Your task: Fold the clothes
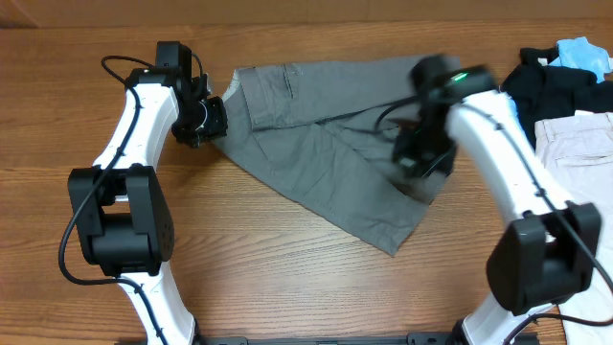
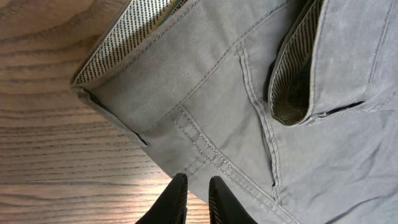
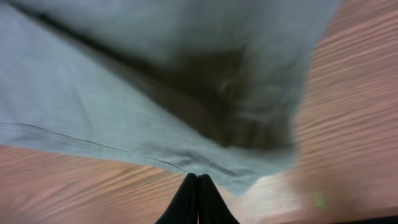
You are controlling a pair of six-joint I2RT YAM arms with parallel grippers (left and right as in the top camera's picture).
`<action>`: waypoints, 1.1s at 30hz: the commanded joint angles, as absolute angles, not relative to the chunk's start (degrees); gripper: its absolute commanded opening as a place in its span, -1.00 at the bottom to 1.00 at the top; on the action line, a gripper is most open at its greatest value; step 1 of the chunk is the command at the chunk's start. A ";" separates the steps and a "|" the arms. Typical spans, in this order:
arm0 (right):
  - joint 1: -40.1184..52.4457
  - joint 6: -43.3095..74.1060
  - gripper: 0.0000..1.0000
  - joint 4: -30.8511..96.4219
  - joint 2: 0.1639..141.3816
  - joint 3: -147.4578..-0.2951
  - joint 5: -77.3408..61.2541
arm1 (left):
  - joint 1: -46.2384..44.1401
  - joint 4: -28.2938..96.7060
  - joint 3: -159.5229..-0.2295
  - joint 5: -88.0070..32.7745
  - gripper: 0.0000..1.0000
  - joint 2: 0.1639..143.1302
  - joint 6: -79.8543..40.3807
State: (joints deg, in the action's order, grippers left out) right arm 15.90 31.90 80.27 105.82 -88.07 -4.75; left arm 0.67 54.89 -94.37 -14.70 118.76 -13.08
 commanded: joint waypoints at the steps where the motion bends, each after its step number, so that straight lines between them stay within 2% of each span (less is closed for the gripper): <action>1: 20.71 41.47 -0.93 76.07 103.31 -80.68 0.34 | 0.36 55.37 -95.42 -14.61 -0.66 118.39 -12.43; 8: 22.48 46.59 -0.92 66.43 103.20 -68.97 0.80 | 0.40 55.86 -95.42 -14.59 -0.65 118.39 -12.40; 22: 22.55 46.48 -0.92 51.35 103.20 -53.47 -8.58 | 0.38 55.75 -95.42 -14.63 -0.63 118.39 -12.45; 27: 23.77 46.09 -0.92 51.13 103.20 -51.24 -12.36 | 0.38 55.68 -95.42 -14.63 -0.62 118.41 -12.45; 33: 29.36 47.83 -0.92 52.97 103.18 -51.00 -13.63 | 0.38 55.77 -95.42 -14.61 -0.62 118.39 -12.43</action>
State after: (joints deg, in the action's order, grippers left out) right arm 25.69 46.35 52.34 100.01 -54.65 -8.84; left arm 0.67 55.72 -94.39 -14.72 118.76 -13.08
